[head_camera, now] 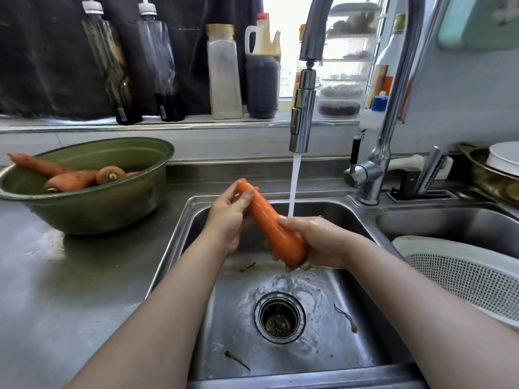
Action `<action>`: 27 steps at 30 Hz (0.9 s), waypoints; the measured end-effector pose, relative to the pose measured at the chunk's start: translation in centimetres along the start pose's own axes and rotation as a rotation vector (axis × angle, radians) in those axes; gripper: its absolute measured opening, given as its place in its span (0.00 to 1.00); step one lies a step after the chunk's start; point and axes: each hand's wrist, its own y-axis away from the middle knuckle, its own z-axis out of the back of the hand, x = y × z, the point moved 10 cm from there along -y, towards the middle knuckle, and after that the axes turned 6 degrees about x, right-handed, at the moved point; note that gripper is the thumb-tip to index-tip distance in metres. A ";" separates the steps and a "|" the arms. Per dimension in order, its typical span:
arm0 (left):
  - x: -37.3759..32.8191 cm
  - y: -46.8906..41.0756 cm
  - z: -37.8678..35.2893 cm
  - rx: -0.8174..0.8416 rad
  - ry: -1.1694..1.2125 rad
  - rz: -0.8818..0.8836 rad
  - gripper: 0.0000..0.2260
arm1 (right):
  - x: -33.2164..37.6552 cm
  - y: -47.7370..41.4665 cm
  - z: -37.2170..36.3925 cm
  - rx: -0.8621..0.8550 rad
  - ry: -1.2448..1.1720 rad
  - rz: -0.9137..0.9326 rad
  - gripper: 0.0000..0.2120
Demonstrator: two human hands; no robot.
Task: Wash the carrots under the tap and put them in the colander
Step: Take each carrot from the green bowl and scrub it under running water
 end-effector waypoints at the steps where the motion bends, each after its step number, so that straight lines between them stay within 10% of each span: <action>1: -0.1 0.1 0.2 -0.032 -0.013 -0.004 0.13 | 0.2 0.0 -0.1 -0.017 0.019 0.008 0.24; 10: -0.8 0.3 4.0 -0.413 -0.076 -0.099 0.19 | 0.8 0.2 -0.3 0.056 -0.127 0.042 0.24; 19: 1.2 -0.4 0.8 -0.033 0.073 0.061 0.22 | 0.3 0.0 2.5 -0.170 -0.187 0.039 0.17; 27: 2.1 0.4 -0.4 -0.193 0.043 0.061 0.22 | 0.7 0.7 4.4 -0.127 0.025 0.044 0.28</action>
